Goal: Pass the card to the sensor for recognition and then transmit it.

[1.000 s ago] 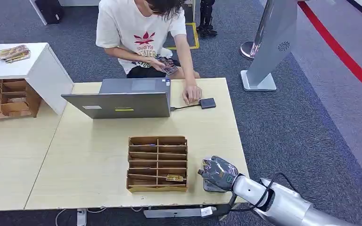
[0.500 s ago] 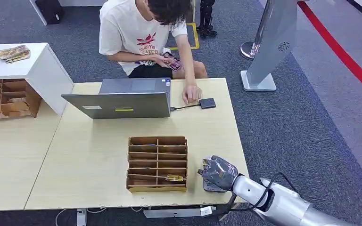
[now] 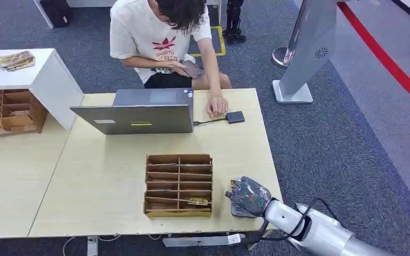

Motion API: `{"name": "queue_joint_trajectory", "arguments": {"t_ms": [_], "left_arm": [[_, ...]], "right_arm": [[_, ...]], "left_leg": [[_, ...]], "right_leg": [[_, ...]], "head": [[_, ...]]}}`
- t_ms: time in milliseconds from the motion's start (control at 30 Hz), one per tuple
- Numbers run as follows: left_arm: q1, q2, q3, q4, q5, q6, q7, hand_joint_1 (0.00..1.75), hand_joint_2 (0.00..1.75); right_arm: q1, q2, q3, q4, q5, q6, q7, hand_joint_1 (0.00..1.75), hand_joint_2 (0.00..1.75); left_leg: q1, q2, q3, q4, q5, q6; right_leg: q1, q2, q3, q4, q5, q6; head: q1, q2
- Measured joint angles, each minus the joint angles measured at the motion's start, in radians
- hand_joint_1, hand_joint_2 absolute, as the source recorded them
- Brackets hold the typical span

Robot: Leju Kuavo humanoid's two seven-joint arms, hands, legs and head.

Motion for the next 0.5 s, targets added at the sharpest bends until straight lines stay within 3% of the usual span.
{"name": "queue_joint_trajectory", "arguments": {"t_ms": [133,167,200,267,333,500], "left_arm": [[0.014,0.018,0.0,0.0,0.008,-0.071,-0.03,0.0,0.0],[0.017,0.021,0.0,0.0,0.004,-0.057,-0.017,0.0,0.0],[0.011,0.014,0.0,0.011,-0.011,0.023,0.029,0.0,0.0],[-0.005,-0.014,-0.004,0.017,-0.023,0.244,0.135,0.0,0.0],[-0.02,-0.047,-0.007,0.017,-0.026,0.379,0.185,0.0,0.0],[-0.043,-0.082,-0.012,0.016,-0.024,0.386,0.191,0.0,0.0]], "right_arm": [[0.003,-0.002,-0.004,0.0,0.0,0.0,-0.001,1.75,1.75],[0.002,-0.002,-0.005,0.0,0.0,-0.001,-0.005,1.75,1.75],[-0.002,-0.002,-0.005,0.0,-0.001,-0.001,-0.018,1.75,1.75],[-0.012,0.003,-0.004,0.0,-0.018,0.014,-0.033,1.75,1.75],[-0.024,0.011,-0.004,0.0,-0.037,0.042,-0.038,1.75,1.75],[-0.034,0.018,-0.003,0.001,-0.074,0.063,-0.053,1.75,1.75]], "left_leg": [[0.0,0.0,0.0,0.0,0.0,0.0],[0.0,0.0,0.0,0.0,0.0,0.0],[0.0,0.0,0.0,0.0,0.0,0.0],[0.0,0.0,0.0,0.0,0.0,0.0],[-0.001,0.0,0.0,0.0,0.0,0.0],[0.0,0.001,0.0,0.0,0.0,0.0]], "right_leg": [[0.0,0.0,0.0,0.0,0.0,0.0],[0.0,0.0,0.0,0.0,0.0,0.0],[0.0,0.0,0.0,0.0,0.0,0.0],[0.0,0.0,0.0,0.0,0.0,0.0],[0.0,0.001,0.0,0.0,0.001,0.001],[0.0,0.002,0.0,0.0,0.002,0.0]], "head": [[0.0,0.0],[0.0,0.0],[0.0,0.0],[0.001,0.0],[-0.001,0.0],[0.0,0.0]]}}
